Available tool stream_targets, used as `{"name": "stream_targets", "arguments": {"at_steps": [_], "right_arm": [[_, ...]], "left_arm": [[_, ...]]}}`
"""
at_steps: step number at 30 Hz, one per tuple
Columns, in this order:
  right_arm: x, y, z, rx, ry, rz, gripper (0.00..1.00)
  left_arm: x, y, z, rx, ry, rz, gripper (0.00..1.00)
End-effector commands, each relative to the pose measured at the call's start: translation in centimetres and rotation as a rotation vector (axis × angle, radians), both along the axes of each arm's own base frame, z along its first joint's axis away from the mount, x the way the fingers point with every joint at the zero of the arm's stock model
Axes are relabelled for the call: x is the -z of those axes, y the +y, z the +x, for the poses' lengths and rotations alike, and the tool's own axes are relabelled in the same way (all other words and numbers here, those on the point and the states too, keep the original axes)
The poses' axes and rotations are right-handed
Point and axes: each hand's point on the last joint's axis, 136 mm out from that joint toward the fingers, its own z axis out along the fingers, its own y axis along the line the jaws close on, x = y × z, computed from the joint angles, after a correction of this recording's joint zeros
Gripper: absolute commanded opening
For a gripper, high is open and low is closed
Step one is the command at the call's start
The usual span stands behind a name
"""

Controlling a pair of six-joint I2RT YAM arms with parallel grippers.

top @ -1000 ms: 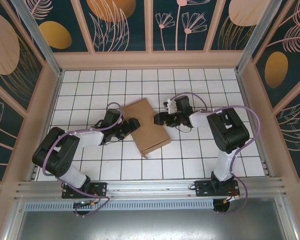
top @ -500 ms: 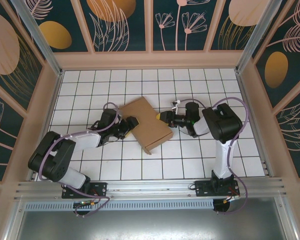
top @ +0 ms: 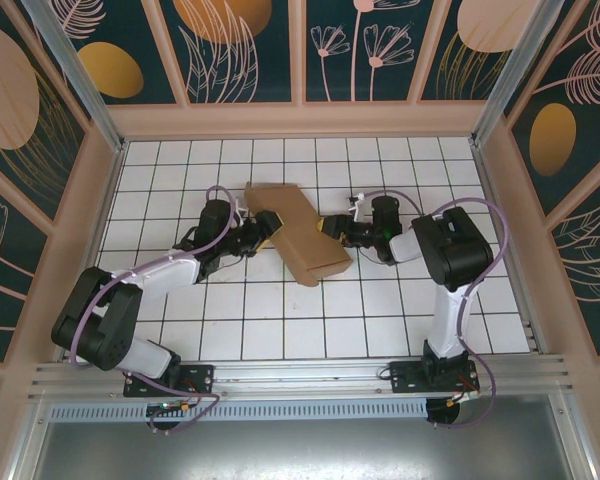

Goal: Fold the paper box

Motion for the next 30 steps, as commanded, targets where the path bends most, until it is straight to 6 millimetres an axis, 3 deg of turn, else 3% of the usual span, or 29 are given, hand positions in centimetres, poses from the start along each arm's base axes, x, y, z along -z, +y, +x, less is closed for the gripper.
{"name": "stream_targets", "arguments": {"at_steps": [1,10,19,30], "right_arm": [[6.6,-0.1,-5.4,-0.089,0.210,-0.210,0.57],[6.6,-0.5,-4.0,-0.078,0.152,-0.351,0.59],[2.0,0.2,-1.5,-0.063,0.010,-0.331,0.60],[-2.7,-0.2,-0.1,-0.035,-0.112,-0.380,0.61]], "left_arm": [[-6.6,-4.5,-0.1,0.169,-0.167,-0.175,0.75],[-7.6,-5.9,1.4,0.178,-0.184,-0.206,0.74],[-5.3,-5.9,1.4,0.171,-0.143,-0.187,0.74],[-6.2,-3.9,-0.3,0.151,-0.186,-0.091,0.75]]}}
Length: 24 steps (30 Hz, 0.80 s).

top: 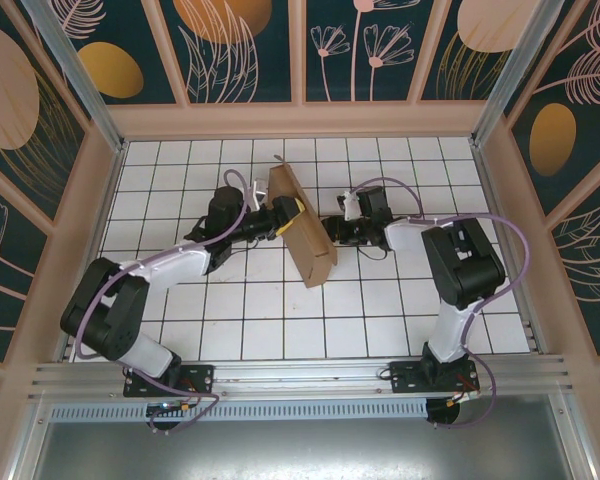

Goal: Fold the paper box

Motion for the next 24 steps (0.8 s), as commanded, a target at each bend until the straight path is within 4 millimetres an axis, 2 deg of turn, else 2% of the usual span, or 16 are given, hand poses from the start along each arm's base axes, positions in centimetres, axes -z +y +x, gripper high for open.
{"name": "stream_targets", "arguments": {"at_steps": [1,7,13,18,24], "right_arm": [[-2.9,0.2,0.8,-0.016,-0.069,-0.016,0.61],[-3.5,1.1,1.5,-0.063,-0.055,-0.015,0.62],[-3.4,1.7,3.8,-0.082,-0.033,-0.012,0.63],[-2.7,4.2,4.8,-0.169,0.005,0.018,0.63],[-3.2,8.0,4.0,-0.318,-0.005,0.055,0.62]], "left_arm": [[-0.4,0.9,-0.7,-0.010,-0.039,0.043,0.75],[-0.1,1.4,-1.5,-0.005,-0.039,0.055,0.75],[0.8,1.3,-1.8,-0.001,-0.022,0.066,0.75],[0.6,-0.8,-2.8,0.046,-0.044,0.048,0.75],[-0.3,-1.8,-3.7,0.073,-0.096,0.075,0.76]]}}
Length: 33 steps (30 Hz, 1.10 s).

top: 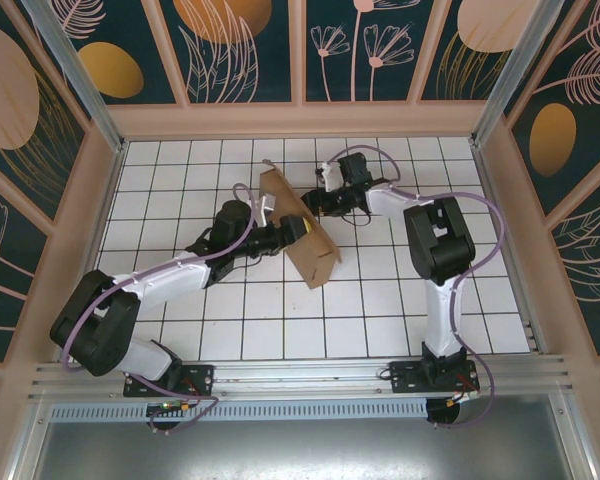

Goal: Fold the paper box

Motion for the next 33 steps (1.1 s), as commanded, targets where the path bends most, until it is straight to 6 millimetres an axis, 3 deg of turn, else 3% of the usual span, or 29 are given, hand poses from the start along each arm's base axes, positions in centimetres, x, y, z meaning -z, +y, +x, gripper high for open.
{"name": "stream_targets", "arguments": {"at_steps": [1,8,13,33], "right_arm": [[-1.1,2.8,-1.9,-0.143,0.003,0.047,0.62],[-1.5,5.4,-3.1,-0.251,-0.016,0.086,0.61],[-2.6,5.9,-3.6,-0.272,-0.063,0.099,0.61],[-7.3,4.9,-4.4,-0.248,-0.260,0.073,0.61]], "left_arm": [[-2.0,-0.3,0.2,0.008,-0.085,-0.005,0.75],[-1.8,-0.7,-1.0,0.040,-0.121,0.015,0.75],[-1.4,-0.5,-2.0,0.062,-0.139,0.045,0.74],[-2.1,2.3,-5.4,0.078,-0.212,0.096,0.75]]}}
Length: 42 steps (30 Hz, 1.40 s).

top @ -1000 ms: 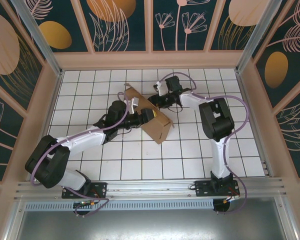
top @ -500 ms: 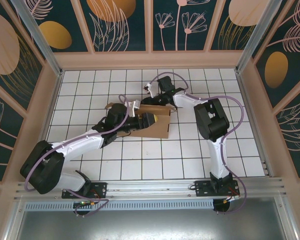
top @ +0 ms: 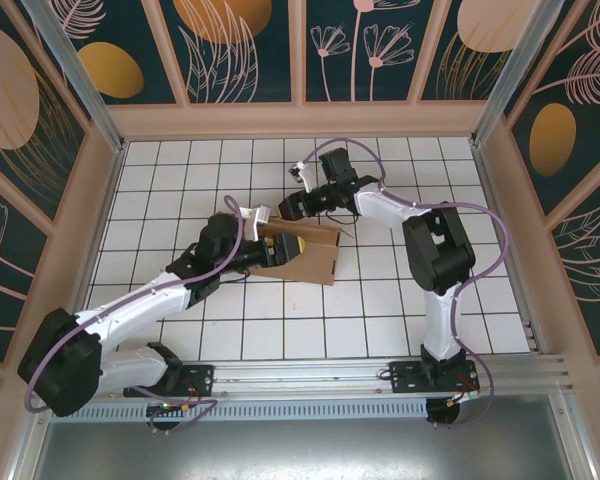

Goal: Fold the paper box

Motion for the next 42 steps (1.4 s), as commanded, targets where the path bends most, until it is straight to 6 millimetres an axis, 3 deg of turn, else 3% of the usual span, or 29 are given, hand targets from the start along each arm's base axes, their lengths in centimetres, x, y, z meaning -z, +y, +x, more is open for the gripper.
{"name": "stream_targets", "arguments": {"at_steps": [1,9,16,21,25,27,30,35,42], "right_arm": [[-1.8,0.1,-0.4,-0.010,-0.072,0.007,0.61],[-4.1,-0.8,0.3,0.052,-0.136,0.004,0.60],[-8.1,-5.1,2.3,0.239,-0.193,0.034,0.60],[-9.7,-8.3,1.9,0.356,-0.221,0.039,0.55],[-10.6,-10.7,0.7,0.467,-0.236,0.028,0.41],[-10.7,-11.8,0.0,0.521,-0.234,0.018,0.33],[-10.8,-13.0,-1.4,0.563,-0.237,0.014,0.27],[-10.1,-15.0,-2.9,0.624,-0.231,-0.034,0.23],[-10.6,-16.0,-5.1,0.693,-0.224,-0.037,0.29]], "left_arm": [[0.3,0.5,-0.8,0.007,-0.018,0.023,0.75],[-0.9,1.6,-1.8,0.008,-0.054,0.042,0.75],[-5.8,2.1,-2.0,0.009,-0.160,0.046,0.74],[-9.7,1.3,-0.4,-0.007,-0.207,0.030,0.72],[-11.5,1.0,2.5,-0.089,-0.212,0.067,0.70],[-10.6,0.9,4.0,-0.125,-0.162,0.099,0.67],[-8.5,0.2,5.1,-0.130,-0.072,0.088,0.64],[-4.6,-0.5,4.3,-0.099,0.027,0.034,0.61],[0.3,1.9,3.5,-0.179,0.014,0.085,0.62]]}}
